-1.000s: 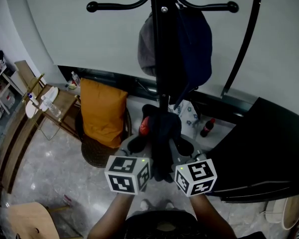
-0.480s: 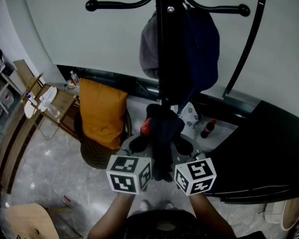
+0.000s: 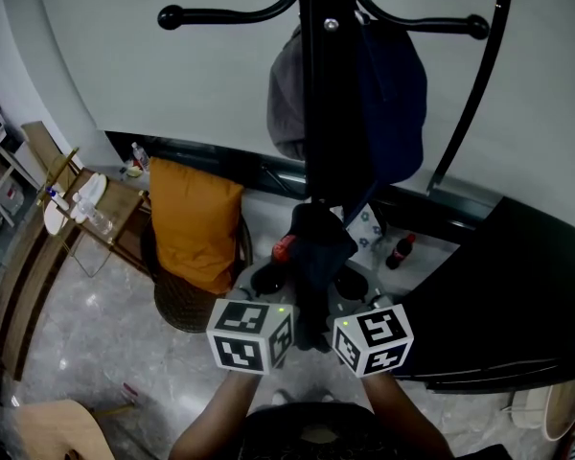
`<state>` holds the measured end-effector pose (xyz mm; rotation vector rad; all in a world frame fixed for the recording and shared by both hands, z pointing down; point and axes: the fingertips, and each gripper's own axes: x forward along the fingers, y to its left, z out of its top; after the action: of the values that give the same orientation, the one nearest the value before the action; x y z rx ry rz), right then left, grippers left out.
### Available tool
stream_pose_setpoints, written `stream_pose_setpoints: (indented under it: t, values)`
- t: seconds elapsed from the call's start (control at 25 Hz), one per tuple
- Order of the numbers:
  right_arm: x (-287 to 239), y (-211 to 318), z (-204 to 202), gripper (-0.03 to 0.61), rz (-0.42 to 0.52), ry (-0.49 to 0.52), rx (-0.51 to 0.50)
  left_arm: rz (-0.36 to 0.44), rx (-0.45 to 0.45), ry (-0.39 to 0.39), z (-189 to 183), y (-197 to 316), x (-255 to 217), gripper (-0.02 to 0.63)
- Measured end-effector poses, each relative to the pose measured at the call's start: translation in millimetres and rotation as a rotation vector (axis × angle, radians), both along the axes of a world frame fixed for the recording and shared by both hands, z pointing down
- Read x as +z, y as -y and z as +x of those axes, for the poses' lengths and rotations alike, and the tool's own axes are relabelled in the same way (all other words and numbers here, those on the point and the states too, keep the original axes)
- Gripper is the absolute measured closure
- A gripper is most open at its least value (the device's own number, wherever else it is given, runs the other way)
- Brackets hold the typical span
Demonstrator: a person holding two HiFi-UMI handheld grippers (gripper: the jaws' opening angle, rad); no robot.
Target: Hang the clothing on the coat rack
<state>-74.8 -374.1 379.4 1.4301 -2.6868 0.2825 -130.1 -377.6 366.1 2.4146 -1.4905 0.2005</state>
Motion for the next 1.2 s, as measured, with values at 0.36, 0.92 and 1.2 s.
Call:
stream_pose_setpoints:
  t: [0.36,0.92,1.2]
  values:
    - [1.4,5.8,-1.1,0.557,0.003,0.008,0.013,0.001,0.014,-0.004,-1.1,5.8,1.8,0.579]
    - [11.5,7.5,-0.4,0.557,-0.022,0.009,0.014,-0.017,0.013,-0.005,0.3,5.9,12.5,0.579]
    - [14.4,8.2,1.7,0.557,-0.026,0.003,0.011,-0.020,0.015,-0.002,2.9,7.2,15.6,0.579]
